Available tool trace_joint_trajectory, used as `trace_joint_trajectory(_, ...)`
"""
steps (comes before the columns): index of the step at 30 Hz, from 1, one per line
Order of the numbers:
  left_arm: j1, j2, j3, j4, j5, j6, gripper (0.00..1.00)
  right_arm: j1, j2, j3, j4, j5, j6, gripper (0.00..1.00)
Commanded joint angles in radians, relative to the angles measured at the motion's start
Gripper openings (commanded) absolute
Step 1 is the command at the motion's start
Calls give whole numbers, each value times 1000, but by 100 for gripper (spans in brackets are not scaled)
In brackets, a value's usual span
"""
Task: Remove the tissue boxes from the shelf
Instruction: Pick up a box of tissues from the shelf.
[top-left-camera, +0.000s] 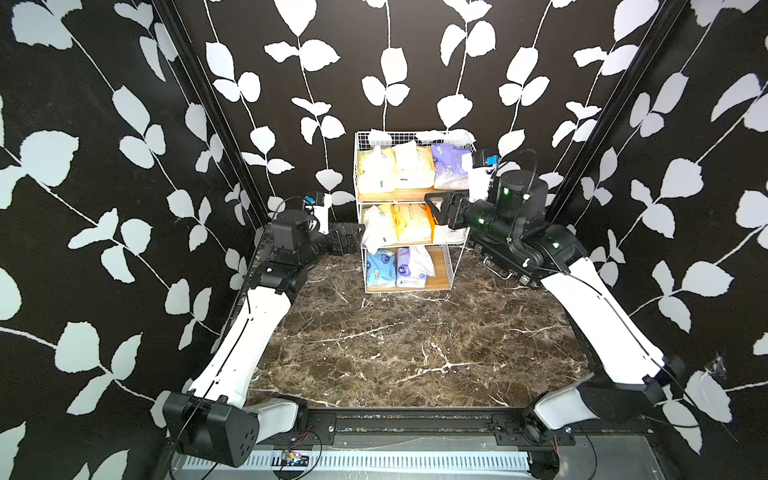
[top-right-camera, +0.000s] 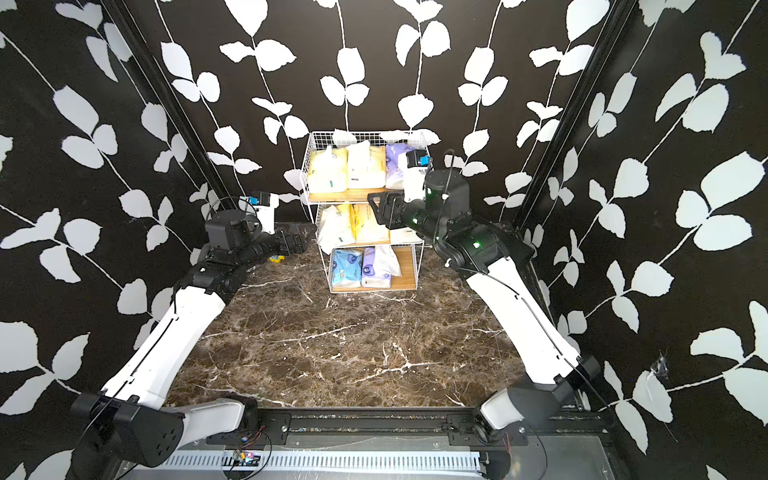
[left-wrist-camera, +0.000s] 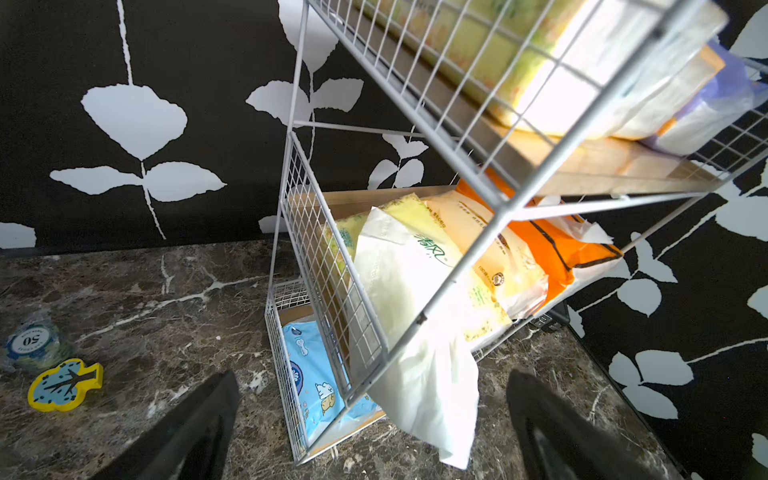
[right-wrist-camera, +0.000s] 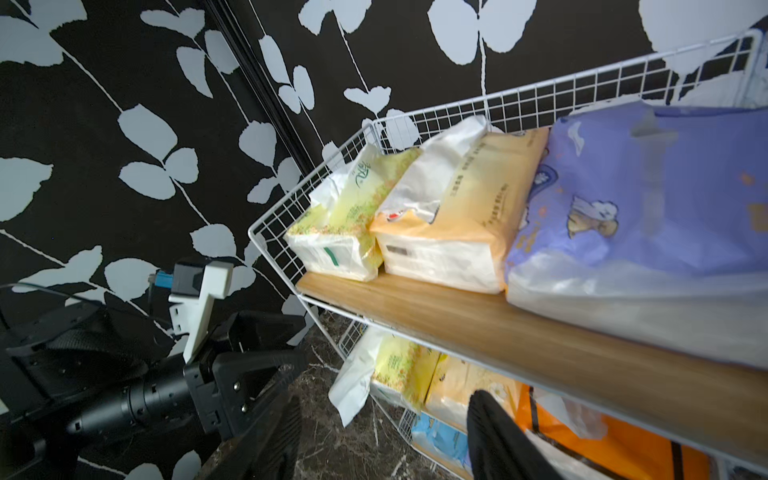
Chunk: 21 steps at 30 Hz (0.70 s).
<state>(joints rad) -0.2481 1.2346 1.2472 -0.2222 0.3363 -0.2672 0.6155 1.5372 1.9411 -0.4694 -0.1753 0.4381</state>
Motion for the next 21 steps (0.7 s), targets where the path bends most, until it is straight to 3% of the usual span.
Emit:
trace_joint_trajectory(1, -2, -26, -48, 67, 23, 59, 99, 10, 55, 116, 39, 4, 13, 64)
trace_joint_trajectory(9, -2, -56, -46, 33, 53, 101, 99, 44, 245, 309, 44, -10, 33, 58)
trace_joint_trajectory(21, -1, -103, -75, 46, 95, 83, 99, 98, 390, 439, 22, 140, 9, 55)
